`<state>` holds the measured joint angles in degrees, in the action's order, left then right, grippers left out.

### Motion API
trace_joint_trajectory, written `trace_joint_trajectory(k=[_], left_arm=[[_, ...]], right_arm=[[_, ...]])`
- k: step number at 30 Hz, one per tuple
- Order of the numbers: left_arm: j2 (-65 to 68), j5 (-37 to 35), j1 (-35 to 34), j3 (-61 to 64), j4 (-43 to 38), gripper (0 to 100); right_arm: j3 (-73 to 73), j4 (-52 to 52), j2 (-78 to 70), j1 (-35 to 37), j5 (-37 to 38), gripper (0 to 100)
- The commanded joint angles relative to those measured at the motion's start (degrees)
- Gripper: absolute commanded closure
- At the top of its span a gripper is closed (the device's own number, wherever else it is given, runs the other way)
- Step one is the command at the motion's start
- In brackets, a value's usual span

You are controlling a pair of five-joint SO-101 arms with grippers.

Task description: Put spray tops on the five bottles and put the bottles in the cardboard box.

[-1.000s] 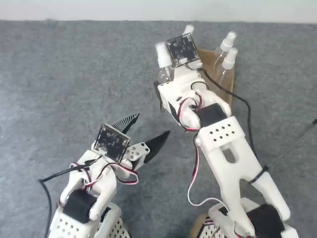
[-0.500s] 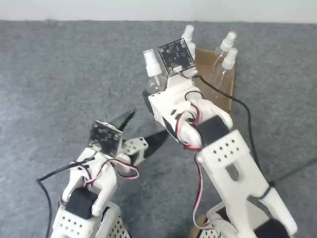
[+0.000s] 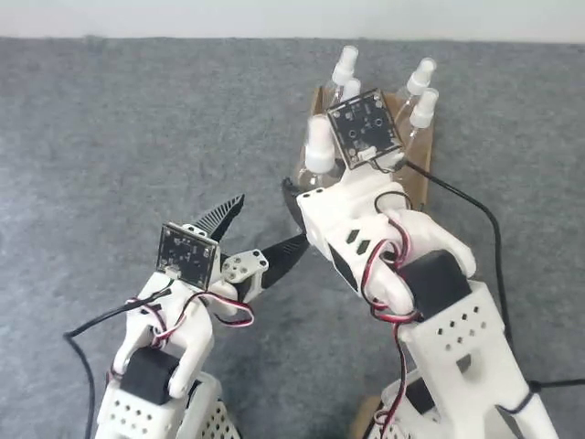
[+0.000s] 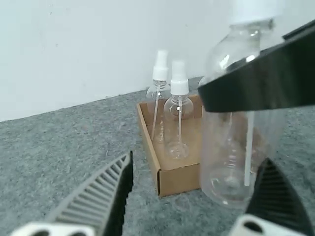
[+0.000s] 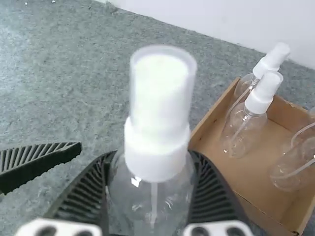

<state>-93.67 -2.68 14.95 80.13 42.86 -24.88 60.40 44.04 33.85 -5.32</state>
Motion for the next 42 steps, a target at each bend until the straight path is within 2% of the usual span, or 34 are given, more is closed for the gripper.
trace_joint_trajectory(k=[1,3,7,11,16,21,35,42], left_arm=[[-0.26,-0.70,-0.44,-0.31,-1.32,64],[-0.26,-0.53,-0.44,-0.31,-1.32,64],[-0.26,-0.44,-0.70,-0.31,-1.14,65],[-0.44,-0.35,-1.14,-0.31,-0.88,70],[-0.70,-0.88,-8.79,-0.31,-2.20,87],[-0.53,-0.88,-8.79,-0.31,-2.46,99],[-0.35,-0.88,-8.70,-0.22,-2.55,99],[-0.35,-0.88,-8.70,-0.22,-2.55,99]], right_arm=[[2.55,-0.13,2.68,0.13,-0.35,99.3],[2.02,-1.63,2.68,-0.75,-0.18,99.3],[0.53,-9.27,1.89,-7.52,2.73,99.3],[-2.55,-16.92,-2.77,-13.85,3.25,99.3],[-6.68,-25.63,-10.07,-17.01,3.08,99.3],[-10.99,-33.89,-14.11,-18.95,3.25,99.3],[-13.98,-42.15,-22.73,-19.21,3.25,99.3],[-13.98,-45.41,-26.68,-22.20,3.34,99.3]])
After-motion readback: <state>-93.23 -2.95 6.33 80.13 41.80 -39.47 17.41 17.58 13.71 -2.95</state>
